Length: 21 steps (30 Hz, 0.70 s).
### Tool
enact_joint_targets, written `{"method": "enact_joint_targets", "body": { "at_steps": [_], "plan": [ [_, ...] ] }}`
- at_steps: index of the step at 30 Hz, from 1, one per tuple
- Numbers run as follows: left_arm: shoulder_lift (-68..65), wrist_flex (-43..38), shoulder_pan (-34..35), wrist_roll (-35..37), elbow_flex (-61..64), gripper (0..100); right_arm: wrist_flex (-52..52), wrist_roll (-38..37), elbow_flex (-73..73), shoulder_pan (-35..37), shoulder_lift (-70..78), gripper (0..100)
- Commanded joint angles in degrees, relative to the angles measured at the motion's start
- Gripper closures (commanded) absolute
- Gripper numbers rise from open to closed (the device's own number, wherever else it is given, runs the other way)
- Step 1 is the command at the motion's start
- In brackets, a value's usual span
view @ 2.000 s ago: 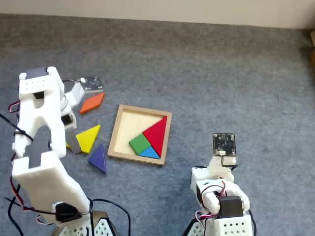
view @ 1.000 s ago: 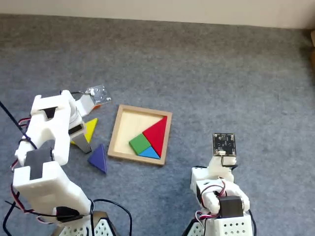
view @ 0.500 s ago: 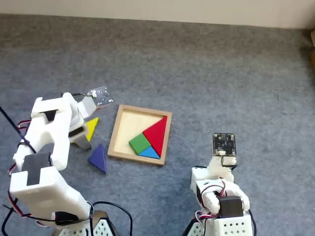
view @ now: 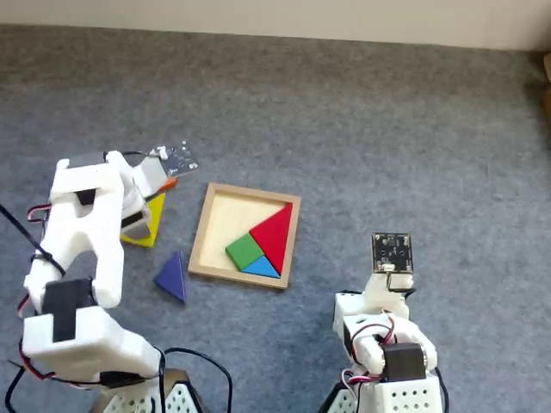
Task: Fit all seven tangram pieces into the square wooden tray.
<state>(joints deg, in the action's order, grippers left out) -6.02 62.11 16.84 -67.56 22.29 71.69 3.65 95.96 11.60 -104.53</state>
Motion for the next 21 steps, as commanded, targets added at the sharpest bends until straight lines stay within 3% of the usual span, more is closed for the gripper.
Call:
{"method": "enact_joint_targets", "body": {
  "at_steps": [1,10,15,21],
  "plan": [
    [5.7,3.0,-3.5,0.7,-0.9,83,0.4,0.4,7.8,-0.7,-1.3,96.4],
    [6.1,2.9,-5.3,0.8,-1.5,82,0.4,0.4,7.8,-0.7,-1.3,96.4],
    [6.0,2.8,-0.7,2.3,-1.5,65,0.4,0.4,7.8,-0.7,-1.3,96.4],
    [1.3,-2.4,1.8,1.9,-2.9,67,0.4,0.4,7.8,-0.7,-1.3,96.4]
  ]
}}
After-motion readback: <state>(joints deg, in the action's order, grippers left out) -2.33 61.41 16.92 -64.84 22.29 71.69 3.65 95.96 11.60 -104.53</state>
